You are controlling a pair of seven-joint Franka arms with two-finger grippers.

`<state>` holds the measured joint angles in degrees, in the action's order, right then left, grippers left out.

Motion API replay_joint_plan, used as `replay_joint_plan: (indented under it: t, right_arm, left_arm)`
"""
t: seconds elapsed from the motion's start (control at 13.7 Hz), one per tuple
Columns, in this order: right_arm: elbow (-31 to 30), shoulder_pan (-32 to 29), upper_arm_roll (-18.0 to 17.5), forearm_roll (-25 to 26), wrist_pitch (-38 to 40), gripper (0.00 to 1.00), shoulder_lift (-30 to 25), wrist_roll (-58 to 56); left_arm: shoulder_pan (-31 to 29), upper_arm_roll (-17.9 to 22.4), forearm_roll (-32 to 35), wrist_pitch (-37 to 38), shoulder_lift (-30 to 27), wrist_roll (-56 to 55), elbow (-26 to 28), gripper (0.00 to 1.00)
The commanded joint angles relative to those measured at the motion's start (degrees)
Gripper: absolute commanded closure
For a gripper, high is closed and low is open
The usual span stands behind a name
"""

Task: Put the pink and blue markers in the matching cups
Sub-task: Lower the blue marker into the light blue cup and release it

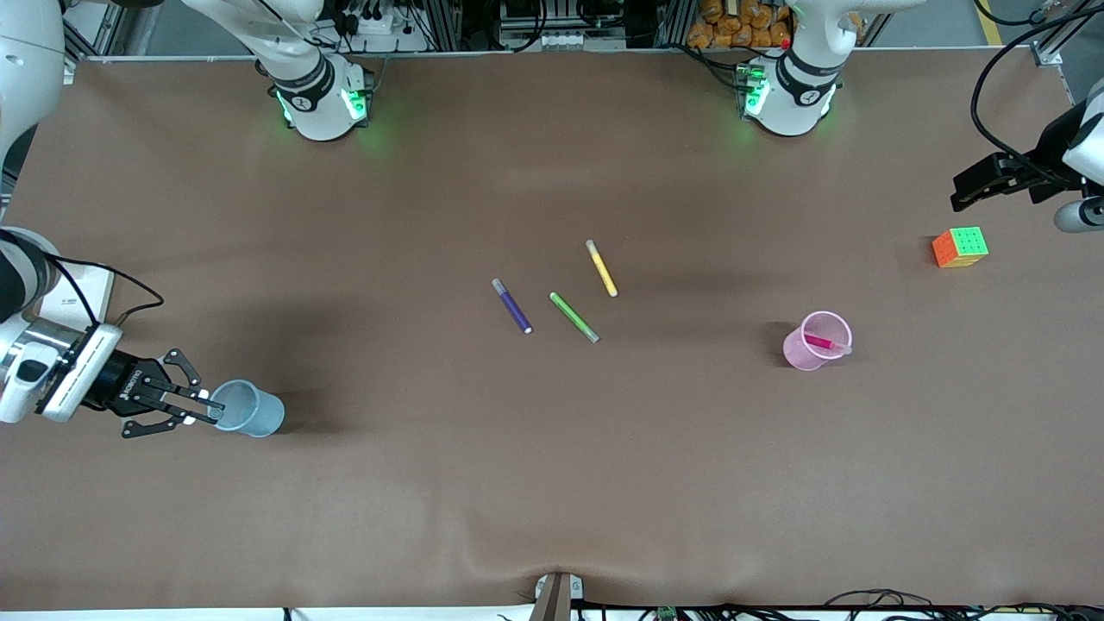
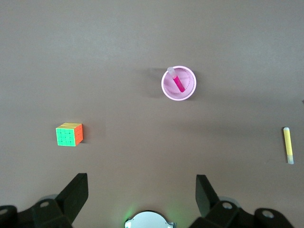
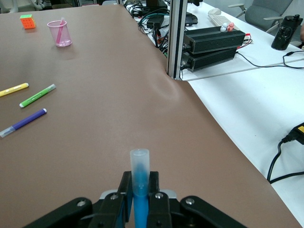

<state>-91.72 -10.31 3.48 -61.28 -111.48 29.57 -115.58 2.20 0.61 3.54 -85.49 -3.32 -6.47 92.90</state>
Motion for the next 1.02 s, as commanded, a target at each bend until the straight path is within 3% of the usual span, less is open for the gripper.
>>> replay_joint_plan:
  t: [0.0,0.36,0.66,0.95]
  right_arm:
    - [-0.1,-1.3,-0.8,-1.4,0.7,1.0,0.7,-1.7]
    - [-0.3,-1.1,-0.8,-0.7,0.7,1.0,2.9,1.5]
    - [-0.2,-1.0,-0.8,5.3,0.6,1.0,2.8,11.1]
    - [-0.2,-0.9,-0.8,6.4,-0.1,1.0,3.4,11.3]
  left_arm:
    - [-0.4,0.3,-1.1,0.7,-1.4,1.2,0.5,0.0]
    - [-0.4,0.1,-1.1,0.9,-1.8,1.1,0.4,0.0]
    - [-0.4,0.1,-1.1,1.2,-1.9,1.1,0.4,0.0]
    - [-0.4,0.0,-1.1,1.3,-2.0,1.1,0.6,0.0]
